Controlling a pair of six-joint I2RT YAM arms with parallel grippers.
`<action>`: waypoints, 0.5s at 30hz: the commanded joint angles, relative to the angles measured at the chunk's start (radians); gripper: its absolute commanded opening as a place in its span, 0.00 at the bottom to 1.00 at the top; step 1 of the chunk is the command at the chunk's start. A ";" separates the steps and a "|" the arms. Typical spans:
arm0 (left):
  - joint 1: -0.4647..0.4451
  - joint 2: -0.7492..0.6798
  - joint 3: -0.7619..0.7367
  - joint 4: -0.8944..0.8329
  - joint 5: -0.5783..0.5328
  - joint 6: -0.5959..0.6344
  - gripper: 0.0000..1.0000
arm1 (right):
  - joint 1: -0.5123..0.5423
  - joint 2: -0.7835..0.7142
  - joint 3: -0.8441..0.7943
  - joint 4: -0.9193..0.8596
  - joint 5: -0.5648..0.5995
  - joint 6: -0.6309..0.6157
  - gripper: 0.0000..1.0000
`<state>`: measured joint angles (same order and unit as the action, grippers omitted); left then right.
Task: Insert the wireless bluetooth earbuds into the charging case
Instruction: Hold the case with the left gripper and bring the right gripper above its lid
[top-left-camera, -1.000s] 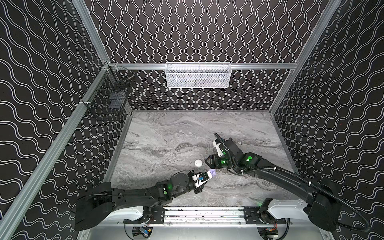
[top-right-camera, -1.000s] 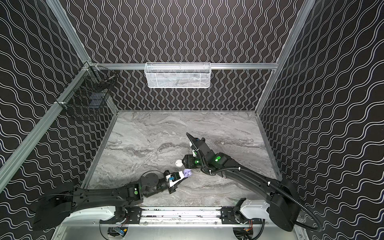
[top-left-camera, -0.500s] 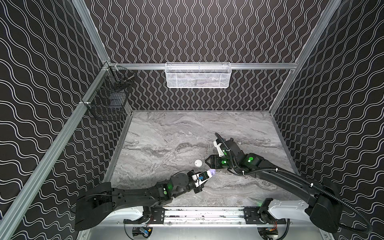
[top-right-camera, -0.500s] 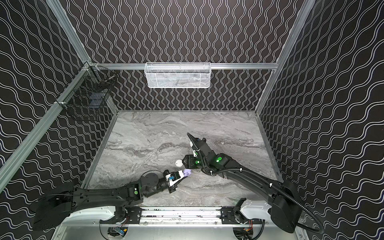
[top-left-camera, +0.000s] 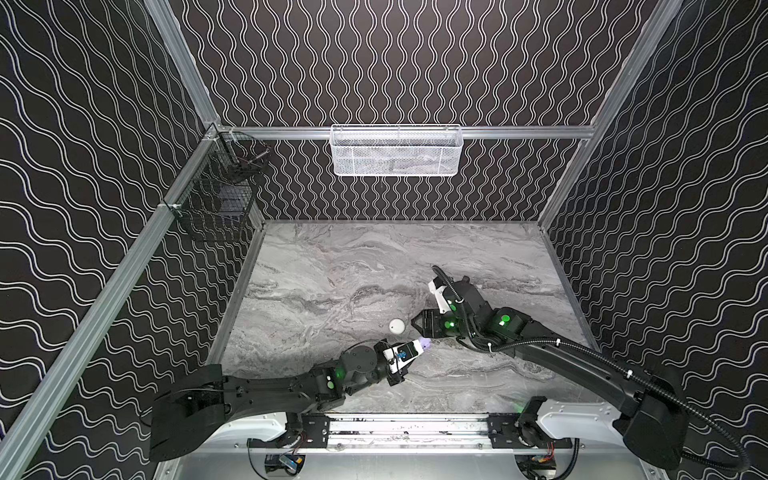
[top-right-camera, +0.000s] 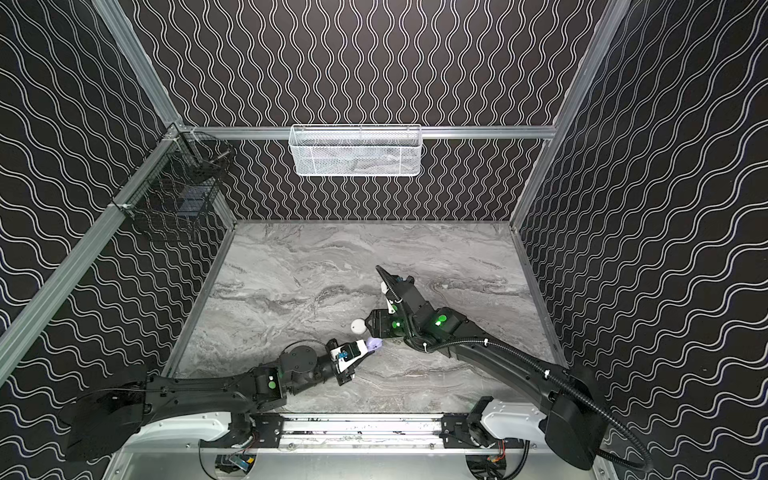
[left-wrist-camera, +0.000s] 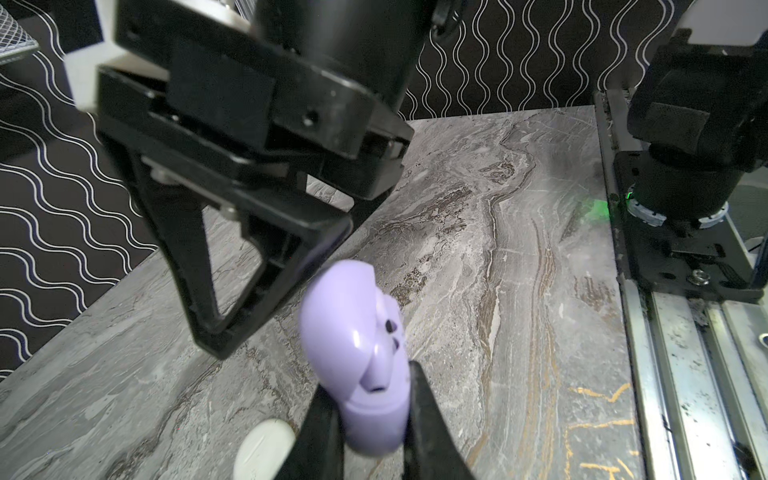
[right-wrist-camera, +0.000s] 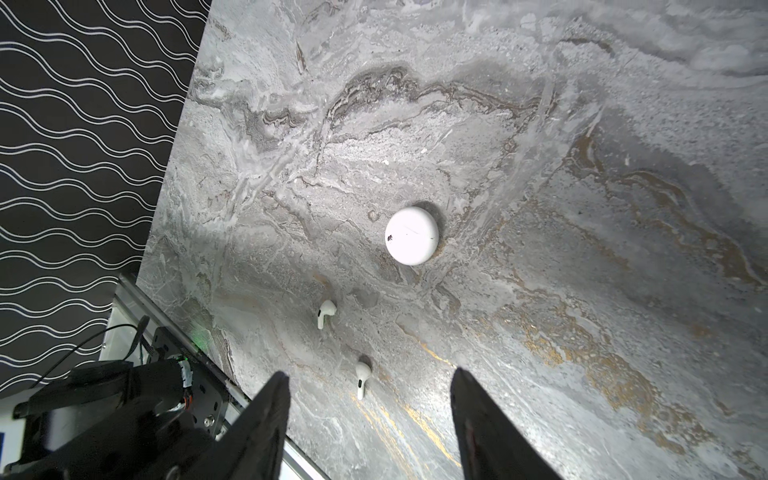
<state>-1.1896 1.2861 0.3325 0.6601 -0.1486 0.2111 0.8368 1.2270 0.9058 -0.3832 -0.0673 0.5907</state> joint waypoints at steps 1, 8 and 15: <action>0.000 0.001 0.001 0.041 -0.008 -0.010 0.00 | 0.000 -0.007 -0.001 -0.007 0.008 0.011 0.64; 0.000 0.008 0.001 0.043 -0.014 -0.012 0.00 | 0.001 -0.008 -0.016 -0.003 -0.003 0.015 0.64; 0.001 0.016 0.003 0.042 -0.017 -0.011 0.00 | 0.001 -0.024 -0.025 -0.002 0.005 0.016 0.64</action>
<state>-1.1896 1.2964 0.3325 0.6643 -0.1562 0.2089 0.8368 1.2140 0.8825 -0.3828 -0.0681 0.5945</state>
